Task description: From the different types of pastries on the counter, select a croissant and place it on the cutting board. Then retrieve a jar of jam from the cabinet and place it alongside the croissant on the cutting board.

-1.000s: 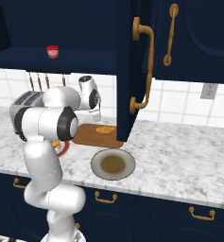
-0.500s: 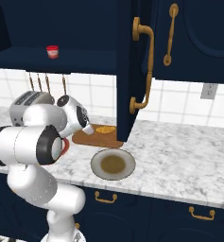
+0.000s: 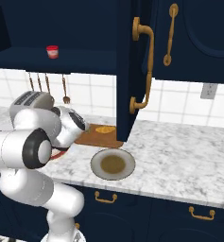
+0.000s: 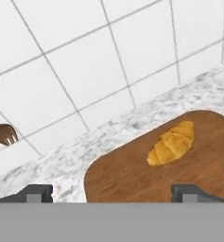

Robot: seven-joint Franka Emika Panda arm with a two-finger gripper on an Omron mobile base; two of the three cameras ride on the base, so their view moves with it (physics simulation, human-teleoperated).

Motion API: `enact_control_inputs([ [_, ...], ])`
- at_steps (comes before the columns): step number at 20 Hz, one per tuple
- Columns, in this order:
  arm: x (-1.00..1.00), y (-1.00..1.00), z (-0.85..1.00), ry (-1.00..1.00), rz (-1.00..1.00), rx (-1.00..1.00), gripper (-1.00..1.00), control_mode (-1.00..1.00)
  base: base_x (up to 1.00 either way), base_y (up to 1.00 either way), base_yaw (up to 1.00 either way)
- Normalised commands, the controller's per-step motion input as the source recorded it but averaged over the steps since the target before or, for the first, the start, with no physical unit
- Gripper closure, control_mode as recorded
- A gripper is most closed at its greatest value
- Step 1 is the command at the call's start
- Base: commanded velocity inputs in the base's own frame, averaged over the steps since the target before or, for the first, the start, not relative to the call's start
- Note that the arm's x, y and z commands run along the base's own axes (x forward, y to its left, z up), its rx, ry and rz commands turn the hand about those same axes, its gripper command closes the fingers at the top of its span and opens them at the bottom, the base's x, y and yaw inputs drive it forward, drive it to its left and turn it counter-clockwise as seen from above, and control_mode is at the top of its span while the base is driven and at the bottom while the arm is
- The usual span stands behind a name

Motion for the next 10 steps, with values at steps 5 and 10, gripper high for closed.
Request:
enact_control_inputs([
  [5,-0.07,0.33,0.53,-0.15,0.46,-0.26,-1.00,-1.00,0.00,0.00,0.00],
  [10,-0.08,0.10,0.85,-0.19,0.40,-0.19,-1.00,-1.00,0.00,0.00,0.00],
])
